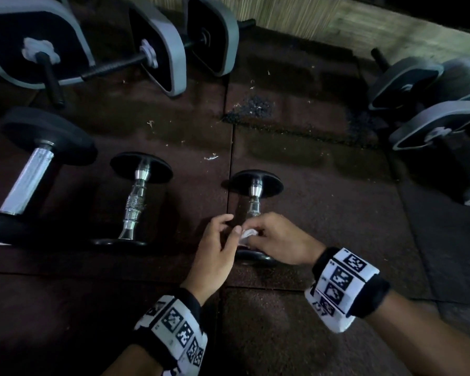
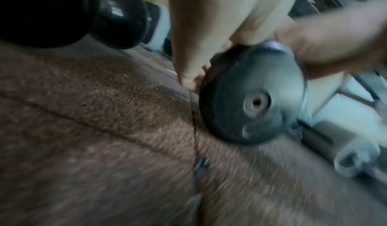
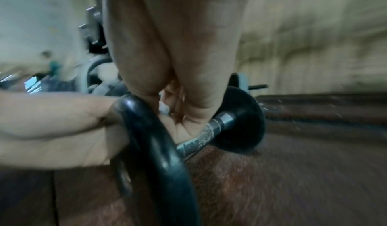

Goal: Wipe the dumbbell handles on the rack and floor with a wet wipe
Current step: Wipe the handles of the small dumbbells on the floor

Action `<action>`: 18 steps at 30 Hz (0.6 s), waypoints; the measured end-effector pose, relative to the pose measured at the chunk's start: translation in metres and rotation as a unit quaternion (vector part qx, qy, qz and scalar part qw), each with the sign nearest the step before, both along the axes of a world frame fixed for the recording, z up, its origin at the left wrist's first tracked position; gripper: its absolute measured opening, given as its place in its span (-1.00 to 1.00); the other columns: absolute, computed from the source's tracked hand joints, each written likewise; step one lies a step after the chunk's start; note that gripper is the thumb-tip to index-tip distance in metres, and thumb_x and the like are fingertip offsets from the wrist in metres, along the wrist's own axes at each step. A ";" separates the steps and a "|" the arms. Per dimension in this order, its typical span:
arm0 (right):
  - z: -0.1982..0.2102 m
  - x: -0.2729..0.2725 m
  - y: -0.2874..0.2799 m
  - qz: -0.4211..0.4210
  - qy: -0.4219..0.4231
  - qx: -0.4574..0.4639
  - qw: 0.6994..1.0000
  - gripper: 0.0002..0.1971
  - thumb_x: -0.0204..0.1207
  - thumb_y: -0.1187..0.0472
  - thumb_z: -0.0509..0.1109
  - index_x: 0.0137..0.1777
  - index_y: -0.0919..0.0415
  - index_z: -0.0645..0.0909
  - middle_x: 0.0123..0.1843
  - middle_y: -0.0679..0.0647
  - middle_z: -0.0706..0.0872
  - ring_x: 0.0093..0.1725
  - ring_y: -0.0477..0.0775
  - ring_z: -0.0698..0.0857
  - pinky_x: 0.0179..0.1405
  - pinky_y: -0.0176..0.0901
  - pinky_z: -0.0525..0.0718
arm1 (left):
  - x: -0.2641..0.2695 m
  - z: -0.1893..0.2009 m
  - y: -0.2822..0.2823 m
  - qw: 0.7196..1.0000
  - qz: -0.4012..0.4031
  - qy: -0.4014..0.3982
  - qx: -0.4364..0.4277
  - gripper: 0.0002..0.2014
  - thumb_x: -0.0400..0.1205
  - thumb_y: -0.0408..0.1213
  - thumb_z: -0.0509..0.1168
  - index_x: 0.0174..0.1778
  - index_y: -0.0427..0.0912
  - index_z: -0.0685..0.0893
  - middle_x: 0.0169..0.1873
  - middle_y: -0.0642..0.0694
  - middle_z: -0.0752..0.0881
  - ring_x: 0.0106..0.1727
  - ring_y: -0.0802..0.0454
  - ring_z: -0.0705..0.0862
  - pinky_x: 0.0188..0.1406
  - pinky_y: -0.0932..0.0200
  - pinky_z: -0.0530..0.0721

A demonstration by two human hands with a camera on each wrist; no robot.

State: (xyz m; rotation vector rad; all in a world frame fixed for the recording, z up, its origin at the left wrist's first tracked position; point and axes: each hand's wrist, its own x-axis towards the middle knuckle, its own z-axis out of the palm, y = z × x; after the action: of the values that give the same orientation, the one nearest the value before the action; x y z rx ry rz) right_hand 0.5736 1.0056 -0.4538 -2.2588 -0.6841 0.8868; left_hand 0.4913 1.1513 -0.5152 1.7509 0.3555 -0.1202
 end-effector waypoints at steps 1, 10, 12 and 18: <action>-0.002 -0.004 -0.002 -0.067 0.032 0.061 0.995 -0.91 0.68 0.28 0.41 0.08 0.17 0.75 -0.21 -0.02 0.77 -0.30 -0.21 0.67 -0.26 -0.36 0.57 | 0.001 0.002 0.004 1.000 -0.016 0.013 -0.021 -0.64 0.69 0.08 0.25 0.38 0.11 0.57 0.23 0.08 0.62 0.29 0.28 0.58 0.34 0.31 0.51; -0.026 -0.022 0.005 -0.406 -0.034 0.205 0.890 -0.84 0.67 0.11 0.42 0.21 0.03 0.63 -0.05 0.00 0.79 -0.18 -0.19 0.72 -0.13 -0.34 0.66 | 0.048 0.010 0.027 0.993 0.088 -0.075 0.011 -0.95 0.61 -0.19 0.45 -0.16 -0.03 0.78 -0.31 0.01 0.83 -0.22 0.05 0.83 -0.08 -0.16 0.81; -0.030 -0.020 0.009 -0.443 -0.069 0.174 0.877 -0.83 0.72 0.03 0.33 0.25 -0.01 0.60 0.09 -0.09 0.73 0.01 -0.22 0.70 -0.07 -0.45 0.59 | 0.068 0.008 0.031 0.985 0.103 -0.094 0.103 -0.90 0.57 -0.16 0.49 -0.20 -0.09 0.79 -0.41 0.09 0.78 -0.30 0.07 0.81 -0.18 -0.04 0.79; -0.039 -0.021 0.022 -0.436 -0.017 0.191 0.879 -0.74 0.79 -0.05 0.15 0.30 -0.02 0.57 0.15 -0.11 0.75 0.16 -0.18 0.72 0.19 -0.23 0.64 | 0.095 0.018 0.005 0.975 -0.074 -0.043 0.203 -0.68 0.68 -0.21 0.38 -0.42 -0.13 0.66 -0.47 -0.02 0.72 -0.37 0.03 0.69 -0.21 0.02 0.64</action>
State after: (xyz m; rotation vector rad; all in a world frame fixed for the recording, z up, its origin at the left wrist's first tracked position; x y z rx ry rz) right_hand 0.5527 1.0274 -0.4924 -1.8987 0.1772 0.2279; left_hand 0.5860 1.1560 -0.4968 2.1800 0.1925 -0.0816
